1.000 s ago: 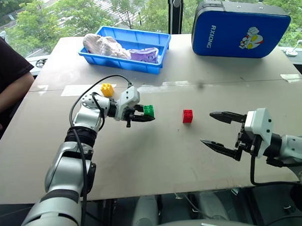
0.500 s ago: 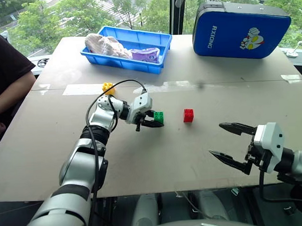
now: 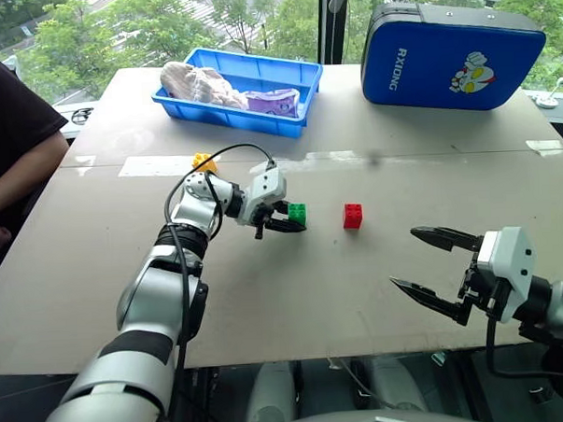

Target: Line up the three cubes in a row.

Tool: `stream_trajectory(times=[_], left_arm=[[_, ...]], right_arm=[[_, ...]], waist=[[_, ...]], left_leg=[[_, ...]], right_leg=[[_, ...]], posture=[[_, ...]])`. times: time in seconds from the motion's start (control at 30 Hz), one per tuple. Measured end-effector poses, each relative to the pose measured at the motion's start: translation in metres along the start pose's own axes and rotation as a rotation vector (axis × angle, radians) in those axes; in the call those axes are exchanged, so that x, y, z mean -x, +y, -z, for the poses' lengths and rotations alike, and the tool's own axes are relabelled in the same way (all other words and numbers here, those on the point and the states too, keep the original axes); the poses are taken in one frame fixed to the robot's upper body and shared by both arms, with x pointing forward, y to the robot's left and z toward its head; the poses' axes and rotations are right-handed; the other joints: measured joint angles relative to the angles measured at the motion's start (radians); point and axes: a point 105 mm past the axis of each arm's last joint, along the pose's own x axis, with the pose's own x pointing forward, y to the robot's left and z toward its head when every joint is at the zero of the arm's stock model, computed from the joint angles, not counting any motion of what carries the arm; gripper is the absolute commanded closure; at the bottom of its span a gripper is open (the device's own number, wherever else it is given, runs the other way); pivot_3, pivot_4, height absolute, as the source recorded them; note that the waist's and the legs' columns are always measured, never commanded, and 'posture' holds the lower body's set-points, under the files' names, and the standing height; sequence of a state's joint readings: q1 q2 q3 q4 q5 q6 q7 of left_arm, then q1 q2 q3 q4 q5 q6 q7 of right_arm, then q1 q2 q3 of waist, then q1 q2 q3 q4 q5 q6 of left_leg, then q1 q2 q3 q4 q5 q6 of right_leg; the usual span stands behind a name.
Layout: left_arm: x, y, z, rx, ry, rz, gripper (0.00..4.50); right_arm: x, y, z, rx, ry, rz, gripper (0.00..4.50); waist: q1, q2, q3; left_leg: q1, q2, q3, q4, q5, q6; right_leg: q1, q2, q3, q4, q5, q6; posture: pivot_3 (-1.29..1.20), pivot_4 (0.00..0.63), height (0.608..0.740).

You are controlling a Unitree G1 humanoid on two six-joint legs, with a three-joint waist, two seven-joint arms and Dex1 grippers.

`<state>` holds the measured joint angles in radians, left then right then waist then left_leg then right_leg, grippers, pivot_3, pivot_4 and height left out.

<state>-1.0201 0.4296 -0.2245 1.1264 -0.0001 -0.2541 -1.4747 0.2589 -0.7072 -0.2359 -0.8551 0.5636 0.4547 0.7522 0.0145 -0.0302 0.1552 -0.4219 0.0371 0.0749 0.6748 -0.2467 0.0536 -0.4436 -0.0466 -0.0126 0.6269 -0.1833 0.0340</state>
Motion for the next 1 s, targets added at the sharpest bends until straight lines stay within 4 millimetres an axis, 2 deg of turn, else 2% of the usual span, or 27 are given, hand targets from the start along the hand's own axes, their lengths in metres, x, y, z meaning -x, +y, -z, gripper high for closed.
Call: stream_trajectory(times=[0.2,0.23,0.27,0.4,0.53,0.7,0.8,0.87,0.93,0.97,1.0], left_arm=[[-0.004,-0.001,0.003,0.007,0.007,0.004,3.18],[-0.004,-0.001,0.003,0.009,0.003,0.004,2.16],[-0.004,-0.001,0.002,0.008,0.001,0.004,1.88],[-0.003,0.001,0.001,-0.008,0.008,-0.004,0.01],[0.002,0.000,0.001,0.007,-0.016,0.004,0.01],[0.035,0.006,0.000,0.052,-0.076,-0.075,0.01],[0.062,0.013,0.002,0.128,-0.156,-0.220,0.01],[0.082,0.019,0.002,0.192,-0.227,-0.380,0.01],[0.094,0.025,0.001,0.234,-0.276,-0.486,0.01],[0.100,0.028,0.001,0.247,-0.289,-0.562,0.01],[0.112,0.037,0.005,0.263,-0.293,-0.733,0.01]], right_arm=[[0.001,0.003,-0.001,0.000,0.001,0.010,0.46],[0.002,0.004,-0.002,0.002,0.001,0.011,0.46],[0.002,0.004,-0.002,0.000,0.002,0.012,0.46],[0.003,0.004,-0.001,-0.005,0.005,0.017,0.46],[0.003,0.005,-0.001,-0.004,0.005,0.020,0.46],[0.002,0.004,-0.002,0.002,0.002,0.023,0.46],[-0.001,0.001,-0.005,0.016,-0.013,0.016,0.46],[-0.004,-0.001,-0.005,0.016,-0.021,0.005,0.46],[-0.006,-0.002,-0.003,0.012,-0.019,0.000,0.46],[-0.007,-0.002,-0.003,0.017,-0.023,-0.005,0.46],[-0.010,-0.003,-0.005,0.024,-0.033,-0.014,0.46]], waist=[[0.000,0.000,0.000],[0.000,0.000,0.000],[0.000,0.000,0.000],[0.000,0.000,0.000],[-0.001,0.000,0.000],[-0.003,0.000,0.000],[-0.005,0.000,0.000],[-0.006,0.000,0.000],[-0.001,0.000,0.000],[0.002,0.000,0.000],[0.002,0.000,0.000]], left_leg=[[0.000,0.000,0.000,0.000,0.000,0.000],[0.000,0.000,0.000,0.000,0.000,0.000],[0.000,0.000,0.000,0.000,0.000,0.000],[0.000,0.000,0.000,0.001,0.000,0.000],[0.000,0.000,0.000,0.001,0.000,0.000],[0.000,0.001,-0.001,0.001,0.000,0.000],[0.001,0.002,-0.001,0.001,0.000,0.000],[0.001,0.003,-0.001,0.001,0.000,0.000],[0.001,0.003,-0.001,0.001,0.000,0.000],[0.001,0.003,-0.002,0.002,0.000,0.000],[0.003,0.003,-0.002,0.002,0.000,0.000]], right_leg=[[0.000,0.000,0.000,0.000,0.000,0.000],[0.000,0.000,0.000,0.000,0.000,0.000],[0.000,0.000,0.000,0.000,0.000,0.000],[0.000,0.000,0.000,0.000,0.000,0.000],[0.000,0.000,0.000,0.000,0.001,-0.001],[0.000,0.000,-0.001,0.001,0.001,-0.001],[0.000,0.000,0.000,0.001,0.000,0.000],[0.000,0.000,0.000,0.002,0.000,0.000],[0.001,0.000,-0.001,0.002,0.002,0.003],[0.002,-0.001,-0.001,0.002,0.002,0.003],[0.004,-0.001,-0.001,0.002,0.002,0.003]], posture=[[0.00,0.150,0.740],[0.00,0.150,0.740],[0.00,0.150,0.740],[0.00,0.150,0.740],[0.00,0.150,0.740],[0.00,0.150,0.740],[0.00,0.150,0.740],[0.00,0.150,0.740],[0.00,0.150,0.740],[0.00,0.150,0.740],[0.00,0.150,0.740]])
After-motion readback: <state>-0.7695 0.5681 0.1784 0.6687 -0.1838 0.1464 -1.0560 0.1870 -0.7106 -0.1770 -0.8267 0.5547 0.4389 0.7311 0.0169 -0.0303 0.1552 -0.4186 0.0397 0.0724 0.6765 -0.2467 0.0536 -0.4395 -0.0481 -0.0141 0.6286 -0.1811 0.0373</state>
